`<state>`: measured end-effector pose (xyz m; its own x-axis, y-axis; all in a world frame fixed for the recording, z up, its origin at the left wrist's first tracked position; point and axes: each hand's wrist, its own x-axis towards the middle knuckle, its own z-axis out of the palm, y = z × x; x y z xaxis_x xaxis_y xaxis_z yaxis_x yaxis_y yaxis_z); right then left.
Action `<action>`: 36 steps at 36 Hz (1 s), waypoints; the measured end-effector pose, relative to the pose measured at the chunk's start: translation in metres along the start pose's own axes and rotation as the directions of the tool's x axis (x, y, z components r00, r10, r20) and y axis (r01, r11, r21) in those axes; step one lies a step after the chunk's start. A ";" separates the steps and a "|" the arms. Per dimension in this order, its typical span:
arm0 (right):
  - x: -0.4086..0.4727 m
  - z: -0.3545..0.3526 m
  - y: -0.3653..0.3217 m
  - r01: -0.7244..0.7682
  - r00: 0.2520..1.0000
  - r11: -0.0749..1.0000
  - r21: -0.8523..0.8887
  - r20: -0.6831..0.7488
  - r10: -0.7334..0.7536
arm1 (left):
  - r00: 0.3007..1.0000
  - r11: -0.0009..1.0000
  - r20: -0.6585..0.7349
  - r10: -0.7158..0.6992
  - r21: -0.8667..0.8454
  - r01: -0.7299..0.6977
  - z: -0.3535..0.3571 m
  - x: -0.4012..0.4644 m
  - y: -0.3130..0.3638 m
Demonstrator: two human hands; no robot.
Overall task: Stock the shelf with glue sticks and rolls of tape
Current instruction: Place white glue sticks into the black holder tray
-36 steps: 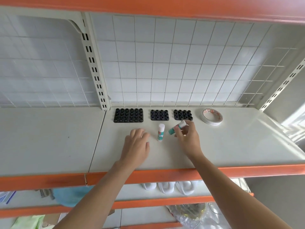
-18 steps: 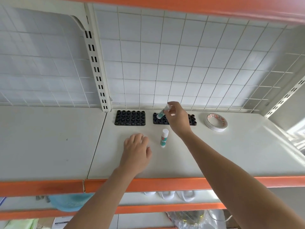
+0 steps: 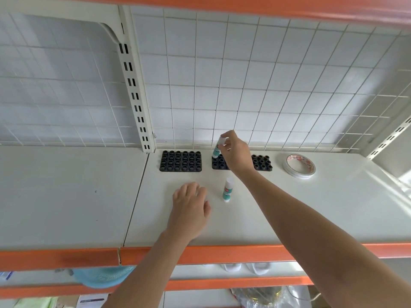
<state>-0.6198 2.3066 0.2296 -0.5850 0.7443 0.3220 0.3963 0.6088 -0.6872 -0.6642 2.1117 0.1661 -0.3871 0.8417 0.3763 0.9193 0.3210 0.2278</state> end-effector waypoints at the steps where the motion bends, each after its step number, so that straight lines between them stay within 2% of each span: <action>1: 0.001 0.000 0.000 0.020 1.000 1.000 -0.007 -0.001 -0.020 | 1.000 1.000 -0.006 0.000 0.000 0.000 0.001 0.000 0.000; 9: 0.012 0.002 -0.004 0.171 0.985 0.975 -0.144 0.020 -0.170 | 0.999 1.000 -0.044 0.007 0.011 -0.006 0.004 0.000 -0.001; 17: 0.020 0.003 0.000 0.187 0.982 0.954 -0.236 0.034 -0.184 | 0.998 1.000 -0.054 0.021 0.021 -0.020 0.005 0.000 -0.001; 21: 0.021 0.002 -0.003 0.144 0.989 0.957 -0.253 0.053 -0.135 | 0.999 1.000 -0.051 0.008 0.023 -0.007 0.004 0.000 -0.001; 28: 0.024 -0.009 -0.019 -0.048 0.976 0.989 -0.137 0.205 0.075 | 1.000 1.000 0.001 -0.016 -0.009 0.016 0.003 -0.001 -0.001; 36: -0.038 -0.031 -0.013 -0.107 0.990 0.994 0.027 0.098 0.104 | 0.999 0.999 0.047 -0.022 -0.045 0.024 -0.002 0.001 0.000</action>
<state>-0.5809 2.2790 0.2464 -0.6070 0.7731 0.1839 0.4371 0.5181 -0.7353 -0.6646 2.1118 0.1680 -0.4036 0.8540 0.3284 0.9056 0.3215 0.2768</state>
